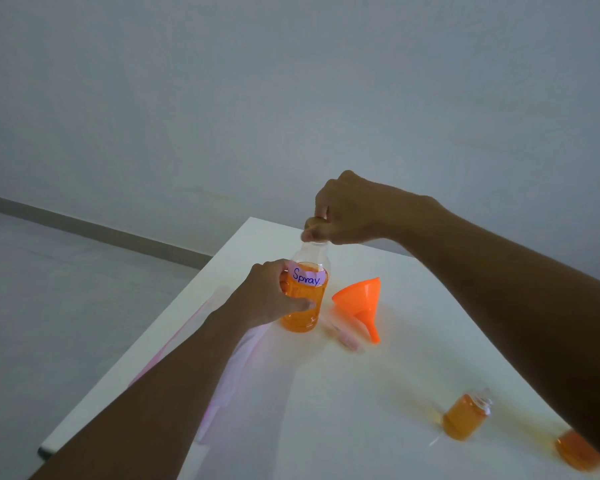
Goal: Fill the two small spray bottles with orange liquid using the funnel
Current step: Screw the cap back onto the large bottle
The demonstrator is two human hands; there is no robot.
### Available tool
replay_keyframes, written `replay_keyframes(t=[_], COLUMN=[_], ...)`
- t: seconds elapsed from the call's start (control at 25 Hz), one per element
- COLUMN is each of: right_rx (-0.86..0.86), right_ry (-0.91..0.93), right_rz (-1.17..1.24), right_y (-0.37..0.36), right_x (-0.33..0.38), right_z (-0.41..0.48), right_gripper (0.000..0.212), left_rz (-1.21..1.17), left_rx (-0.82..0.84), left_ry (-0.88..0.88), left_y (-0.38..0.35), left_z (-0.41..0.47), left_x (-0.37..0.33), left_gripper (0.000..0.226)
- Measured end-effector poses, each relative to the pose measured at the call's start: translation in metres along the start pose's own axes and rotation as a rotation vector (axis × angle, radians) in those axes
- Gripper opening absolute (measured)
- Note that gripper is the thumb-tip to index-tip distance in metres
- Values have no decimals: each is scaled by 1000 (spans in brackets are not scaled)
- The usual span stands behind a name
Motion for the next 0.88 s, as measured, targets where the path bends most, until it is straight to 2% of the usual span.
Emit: replay_keyframes(t=[0.04,0.12,0.2,0.28,0.32,0.4,0.44,0.52,0.64,0.72,0.76,0.84,0.88], right_rx=[39,90,64,39,40,39,35,45,55,8,1,-17,-28], right_ry=[30,102,125,111,86,44,49,90,164,147,108,47,27], right_rz=[33,52,45,15,5,-35,-44,6,78,105,114,104,92], right_y=[2,3,1,-4,-4,-2,-1,0,-3,-8,-11,-16,-16], right_x=[-1,-3,-4,-1,1,3,2,0,-1,-1,-1,0,0], right_z=[-3,-8,-9,-6,-4,-3,-3,-6,-11,-10,-9,-5,-5], right_gripper=[47,46,41,17,18,39,41,33,31,9,10,33,37], left_rz=[6,14,8,-11,-22,-37,-36,-12,9,-1,-8,-10,-6], left_rx=[2,5,4,0,2,16,20,19,26,25,23,24,24], left_ry=[5,15,14,15,17,21,20,17,22,25,26,26,28], left_y=[-1,-1,-1,-1,0,1,1,2,3,4,5,6,6], left_z=[1,2,2,2,2,2,2,2,3,3,3,2,2], left_x=[1,3,4,3,3,2,1,-1,-3,-3,-3,-3,-4], left_gripper=[82,83,82,79,78,77,77,77,76,75,74,72,71])
Point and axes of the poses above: each hand's wrist, its own z-axis towards the middle knuckle, its own y-axis out of the back of the hand, x = y × z, the point moved 2 cm from there along z, towards the middle knuckle, and after that the axes turned 7 degrees about z, right-handed, at the moved point
